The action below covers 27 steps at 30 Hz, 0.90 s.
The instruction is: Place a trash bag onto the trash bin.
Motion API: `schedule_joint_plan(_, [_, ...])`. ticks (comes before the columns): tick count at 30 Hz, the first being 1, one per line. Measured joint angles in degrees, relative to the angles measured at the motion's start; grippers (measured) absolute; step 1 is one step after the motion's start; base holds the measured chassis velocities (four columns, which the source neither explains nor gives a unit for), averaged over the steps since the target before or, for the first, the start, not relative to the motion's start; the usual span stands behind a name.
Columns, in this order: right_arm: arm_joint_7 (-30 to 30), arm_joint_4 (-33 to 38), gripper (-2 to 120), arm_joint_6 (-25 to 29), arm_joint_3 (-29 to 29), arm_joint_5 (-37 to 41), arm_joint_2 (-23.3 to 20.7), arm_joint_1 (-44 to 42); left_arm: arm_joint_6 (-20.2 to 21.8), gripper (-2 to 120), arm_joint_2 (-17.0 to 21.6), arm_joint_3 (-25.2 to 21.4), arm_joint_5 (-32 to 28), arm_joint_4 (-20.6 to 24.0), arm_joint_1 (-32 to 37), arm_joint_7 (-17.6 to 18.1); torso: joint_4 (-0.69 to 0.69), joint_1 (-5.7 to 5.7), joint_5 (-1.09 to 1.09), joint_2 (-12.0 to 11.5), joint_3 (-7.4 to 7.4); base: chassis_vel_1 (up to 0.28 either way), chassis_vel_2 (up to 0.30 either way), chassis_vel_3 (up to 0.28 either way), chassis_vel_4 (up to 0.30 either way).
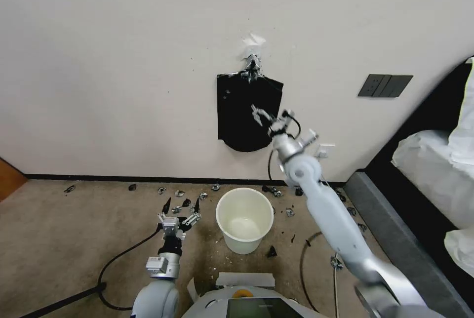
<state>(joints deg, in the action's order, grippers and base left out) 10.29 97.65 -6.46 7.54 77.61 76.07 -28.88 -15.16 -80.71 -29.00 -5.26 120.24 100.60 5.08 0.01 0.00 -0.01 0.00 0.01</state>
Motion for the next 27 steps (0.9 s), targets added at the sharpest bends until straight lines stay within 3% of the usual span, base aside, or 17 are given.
schedule_joint_plan(11, [-4.45,-8.09,100,0.67,1.26,2.54,1.43,5.8,-2.13,100,0.53,-1.32,0.37,-0.69,0.12,0.27,-0.02,0.0,0.01,0.0,-0.01,0.0,0.0,0.0,0.0])
schedule_joint_plan(27, [-8.2,-10.55,100,0.06,1.42,1.87,0.46,9.63,-2.34,100,0.98,-0.96,0.82,-1.63,0.07,0.52,-0.01,0.0,0.0,0.0,-0.01,0.0,0.0,0.0,0.0])
